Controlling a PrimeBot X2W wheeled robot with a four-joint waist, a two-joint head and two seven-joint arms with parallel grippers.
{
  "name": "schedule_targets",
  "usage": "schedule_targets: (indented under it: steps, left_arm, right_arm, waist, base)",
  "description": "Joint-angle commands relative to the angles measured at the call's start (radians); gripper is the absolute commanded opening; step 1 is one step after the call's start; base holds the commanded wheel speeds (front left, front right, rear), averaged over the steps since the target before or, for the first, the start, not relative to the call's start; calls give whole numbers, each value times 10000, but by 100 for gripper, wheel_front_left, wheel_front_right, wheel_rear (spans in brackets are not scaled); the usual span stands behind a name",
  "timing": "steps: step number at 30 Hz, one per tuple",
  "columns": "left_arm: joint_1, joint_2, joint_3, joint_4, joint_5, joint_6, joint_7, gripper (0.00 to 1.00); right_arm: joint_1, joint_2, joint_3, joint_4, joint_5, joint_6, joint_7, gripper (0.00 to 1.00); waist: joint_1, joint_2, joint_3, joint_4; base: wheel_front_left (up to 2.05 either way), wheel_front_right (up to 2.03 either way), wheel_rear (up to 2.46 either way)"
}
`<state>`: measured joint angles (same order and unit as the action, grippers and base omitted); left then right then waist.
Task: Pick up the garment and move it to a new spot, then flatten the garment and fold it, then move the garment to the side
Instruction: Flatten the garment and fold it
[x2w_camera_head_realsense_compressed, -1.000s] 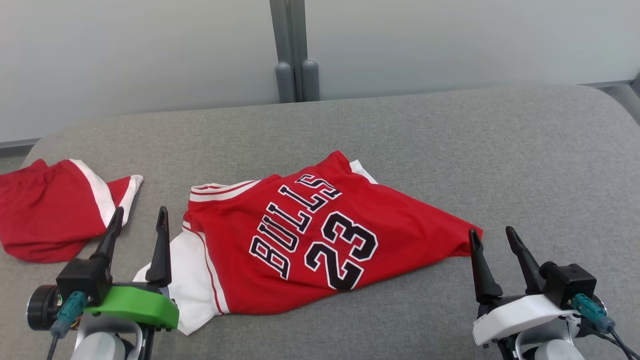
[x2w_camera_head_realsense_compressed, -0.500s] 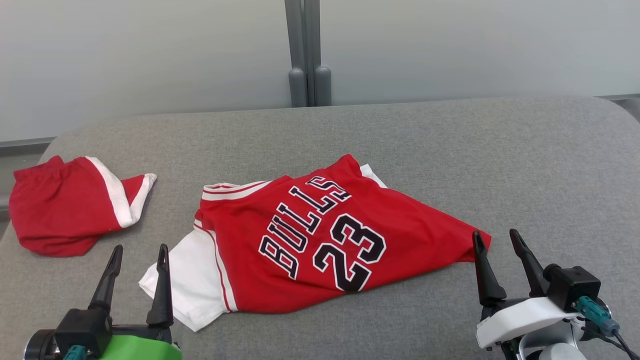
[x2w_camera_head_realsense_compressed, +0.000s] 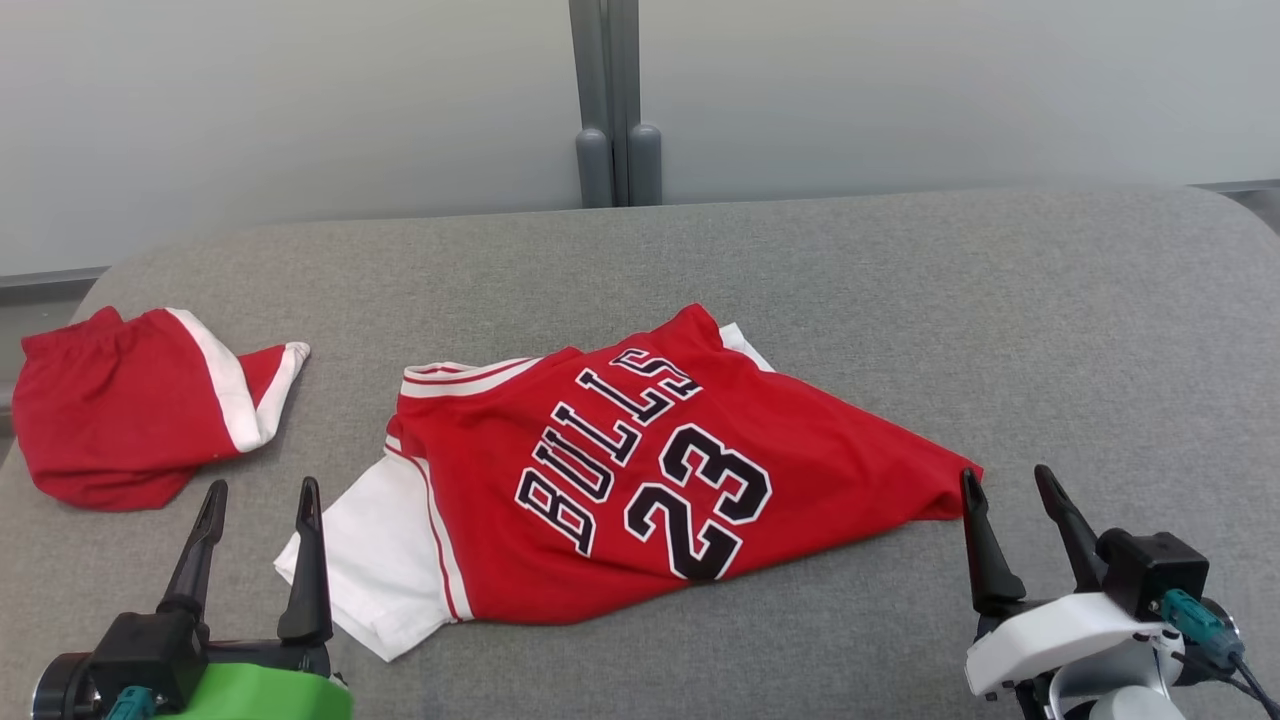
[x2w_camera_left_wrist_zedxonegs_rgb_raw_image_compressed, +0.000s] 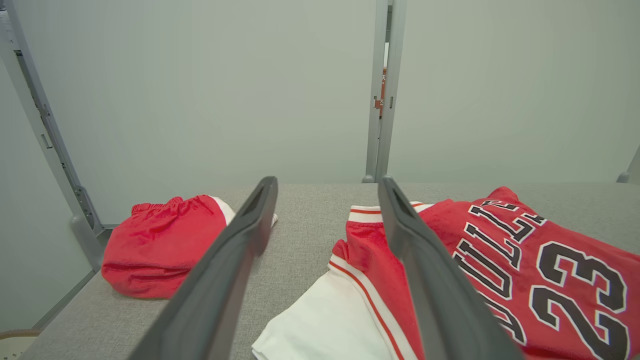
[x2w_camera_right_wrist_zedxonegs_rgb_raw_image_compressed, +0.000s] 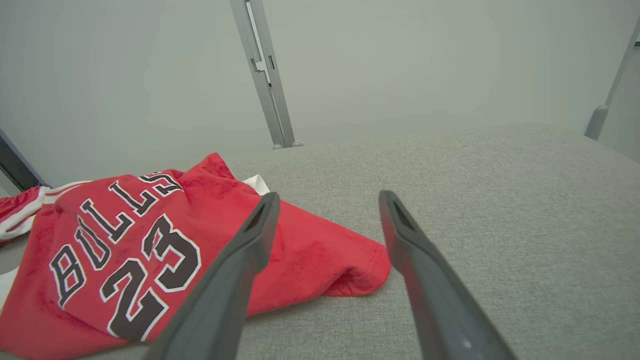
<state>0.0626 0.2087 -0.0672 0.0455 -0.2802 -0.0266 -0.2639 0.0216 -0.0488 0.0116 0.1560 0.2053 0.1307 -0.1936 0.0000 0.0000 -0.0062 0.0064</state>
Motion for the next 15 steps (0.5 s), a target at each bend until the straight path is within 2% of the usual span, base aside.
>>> schedule_targets:
  steps: [1, 9, 15]
  left_arm:
    - [-175, -41, 53, 51, 138, -67, -6, 100]
    - [-543, -326, 9, 295, 285, -334, -7, 100]
    - [-819, -497, 6, 485, 434, -508, -7, 100]
  right_arm:
    - [-244, -37, -77, 96, -178, 1, 79, 100]
    - [-1488, -678, -311, 1431, -448, -1, 358, 100]
    - [-2384, -1157, -286, 3035, -293, -2, 325, 100]
  waist:
    - [0, 0, 45, 27]
    - [0, 0, 380, 401]
    - [0, 0, 792, 811]
  base:
    - [0, 0, 0]
    - [0, 0, 0]
    - [0, 0, 0]
